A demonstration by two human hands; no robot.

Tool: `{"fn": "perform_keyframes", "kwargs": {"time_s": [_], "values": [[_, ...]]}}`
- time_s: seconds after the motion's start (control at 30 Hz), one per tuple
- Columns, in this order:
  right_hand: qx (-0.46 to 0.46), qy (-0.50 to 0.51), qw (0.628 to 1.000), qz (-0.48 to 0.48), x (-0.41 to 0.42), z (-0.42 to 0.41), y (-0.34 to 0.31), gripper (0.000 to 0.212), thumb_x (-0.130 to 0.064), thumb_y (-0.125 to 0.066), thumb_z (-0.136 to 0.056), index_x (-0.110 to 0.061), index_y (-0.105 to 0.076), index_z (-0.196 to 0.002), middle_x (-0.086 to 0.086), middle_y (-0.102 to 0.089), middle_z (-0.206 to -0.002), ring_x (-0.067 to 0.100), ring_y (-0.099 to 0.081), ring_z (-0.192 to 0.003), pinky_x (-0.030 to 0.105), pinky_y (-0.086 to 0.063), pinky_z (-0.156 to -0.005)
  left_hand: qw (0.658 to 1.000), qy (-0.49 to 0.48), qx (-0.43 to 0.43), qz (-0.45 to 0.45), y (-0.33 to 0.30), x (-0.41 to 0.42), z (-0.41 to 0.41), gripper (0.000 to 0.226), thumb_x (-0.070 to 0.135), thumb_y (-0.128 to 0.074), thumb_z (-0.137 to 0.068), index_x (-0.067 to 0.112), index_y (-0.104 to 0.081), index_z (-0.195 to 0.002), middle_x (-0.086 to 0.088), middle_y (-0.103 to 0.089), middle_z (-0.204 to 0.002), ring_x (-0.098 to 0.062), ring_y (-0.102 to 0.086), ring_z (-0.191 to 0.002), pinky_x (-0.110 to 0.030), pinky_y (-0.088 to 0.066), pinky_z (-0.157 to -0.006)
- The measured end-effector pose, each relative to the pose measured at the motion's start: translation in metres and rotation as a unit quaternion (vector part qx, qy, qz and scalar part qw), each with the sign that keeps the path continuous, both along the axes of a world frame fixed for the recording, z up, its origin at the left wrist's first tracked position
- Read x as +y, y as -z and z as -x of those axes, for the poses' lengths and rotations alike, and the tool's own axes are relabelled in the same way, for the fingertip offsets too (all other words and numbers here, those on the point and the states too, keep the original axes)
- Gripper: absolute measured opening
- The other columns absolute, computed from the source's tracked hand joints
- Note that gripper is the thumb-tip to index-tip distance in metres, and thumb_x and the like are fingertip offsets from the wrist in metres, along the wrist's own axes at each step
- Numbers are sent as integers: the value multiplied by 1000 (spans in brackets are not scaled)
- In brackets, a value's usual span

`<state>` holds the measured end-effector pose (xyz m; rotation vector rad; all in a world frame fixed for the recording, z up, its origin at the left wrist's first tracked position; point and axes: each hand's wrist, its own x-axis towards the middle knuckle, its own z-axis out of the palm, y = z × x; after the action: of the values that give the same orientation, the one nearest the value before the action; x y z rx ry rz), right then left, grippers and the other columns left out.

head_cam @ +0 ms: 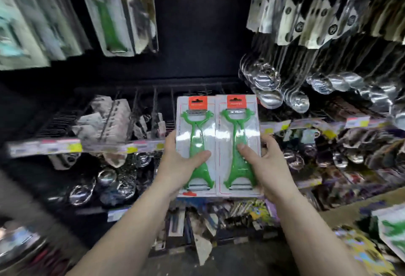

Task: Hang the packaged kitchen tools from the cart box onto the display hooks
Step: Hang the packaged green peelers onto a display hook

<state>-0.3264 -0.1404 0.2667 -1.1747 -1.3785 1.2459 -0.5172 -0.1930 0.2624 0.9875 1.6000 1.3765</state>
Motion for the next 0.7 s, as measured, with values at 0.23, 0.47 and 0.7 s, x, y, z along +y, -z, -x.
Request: {"fn": "perform_keyframes", "kwargs": {"time_s": [0.23,0.47,0.7], "values": [[22,-52,998,-26,-24,117,-22,33,-27,-76,-85,-39,-53,-105,-9,-70,-105,8,-71,-91,35,-59,-84,997,-72,-18,-26,-11,-44,118,120,76,-89,-34,54,-37,-140,5,-57,-143,-25,-59,-127,-48,-49,-106],[67,-104,992,-18,-29,184,-42,41,-15,-70,-90,-28,-52,-124,1,-75,-108,16,-75,-91,34,-61,-76,992,-91,-47,-70,-42,-68,174,68,10,-75,-87,31,-42,-143,3,-71,-119,-16,-72,-103,-43,-58,-94],[76,-132,987,-41,-7,212,-65,39,-16,-69,-91,-36,-53,-120,-4,-75,-108,13,-74,-93,37,-61,-80,987,-118,-44,-103,-58,-49,202,65,13,-77,-85,39,-45,-135,2,-72,-121,-20,-72,-106,-48,-56,-96]]}}
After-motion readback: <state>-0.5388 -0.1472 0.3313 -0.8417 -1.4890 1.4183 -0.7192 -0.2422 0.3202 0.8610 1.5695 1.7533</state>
